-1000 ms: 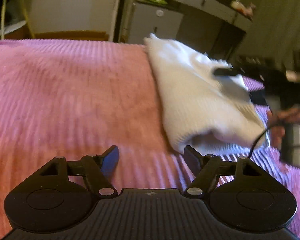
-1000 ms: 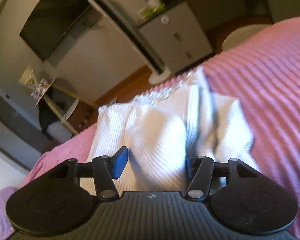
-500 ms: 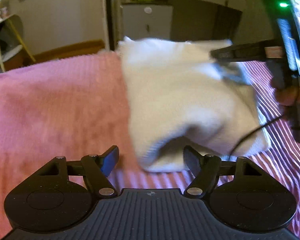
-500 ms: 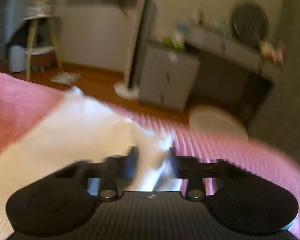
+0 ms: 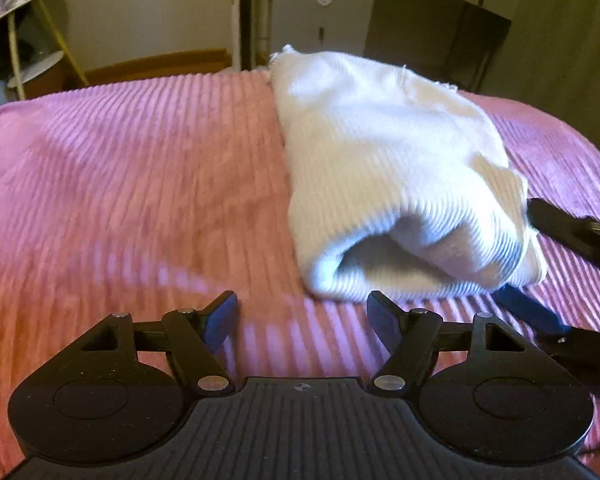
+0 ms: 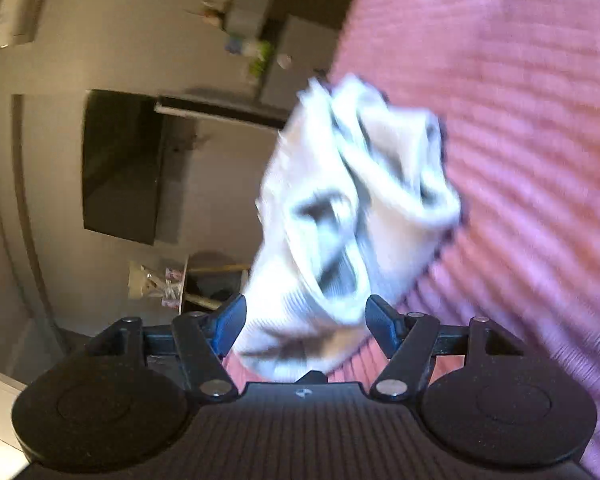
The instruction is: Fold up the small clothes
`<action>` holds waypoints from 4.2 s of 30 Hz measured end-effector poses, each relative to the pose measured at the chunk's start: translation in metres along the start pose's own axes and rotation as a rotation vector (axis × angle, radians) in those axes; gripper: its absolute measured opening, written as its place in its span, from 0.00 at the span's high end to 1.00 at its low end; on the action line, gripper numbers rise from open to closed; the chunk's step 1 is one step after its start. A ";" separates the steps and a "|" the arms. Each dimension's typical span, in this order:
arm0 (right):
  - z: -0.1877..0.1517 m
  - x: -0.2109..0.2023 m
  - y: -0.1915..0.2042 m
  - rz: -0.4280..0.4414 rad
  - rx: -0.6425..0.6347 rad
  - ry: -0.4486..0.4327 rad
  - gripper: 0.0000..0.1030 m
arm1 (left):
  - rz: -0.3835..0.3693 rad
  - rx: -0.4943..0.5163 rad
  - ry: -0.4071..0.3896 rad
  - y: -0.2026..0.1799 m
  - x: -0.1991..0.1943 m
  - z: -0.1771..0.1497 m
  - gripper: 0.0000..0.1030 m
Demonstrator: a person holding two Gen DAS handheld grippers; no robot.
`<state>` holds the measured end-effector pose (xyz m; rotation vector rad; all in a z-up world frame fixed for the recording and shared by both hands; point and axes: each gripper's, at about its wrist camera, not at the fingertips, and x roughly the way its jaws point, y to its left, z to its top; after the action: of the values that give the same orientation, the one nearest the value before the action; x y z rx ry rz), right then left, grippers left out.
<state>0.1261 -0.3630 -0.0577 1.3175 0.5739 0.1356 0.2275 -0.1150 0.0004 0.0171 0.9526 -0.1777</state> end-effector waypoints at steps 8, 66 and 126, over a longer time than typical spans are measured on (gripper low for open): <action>0.011 0.026 -0.017 0.054 0.187 -0.068 0.42 | 0.098 -0.014 0.002 0.011 0.010 0.000 0.26; 0.045 0.103 0.076 -0.537 -1.108 -0.064 0.68 | 0.191 0.164 -0.113 -0.015 0.066 0.085 0.21; 0.075 0.103 0.085 0.105 -0.344 0.248 0.58 | -0.443 -0.351 -0.041 0.095 0.036 0.109 0.72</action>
<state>0.2680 -0.3637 -0.0011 1.0012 0.6576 0.4691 0.3511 -0.0362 0.0285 -0.5225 0.9258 -0.4147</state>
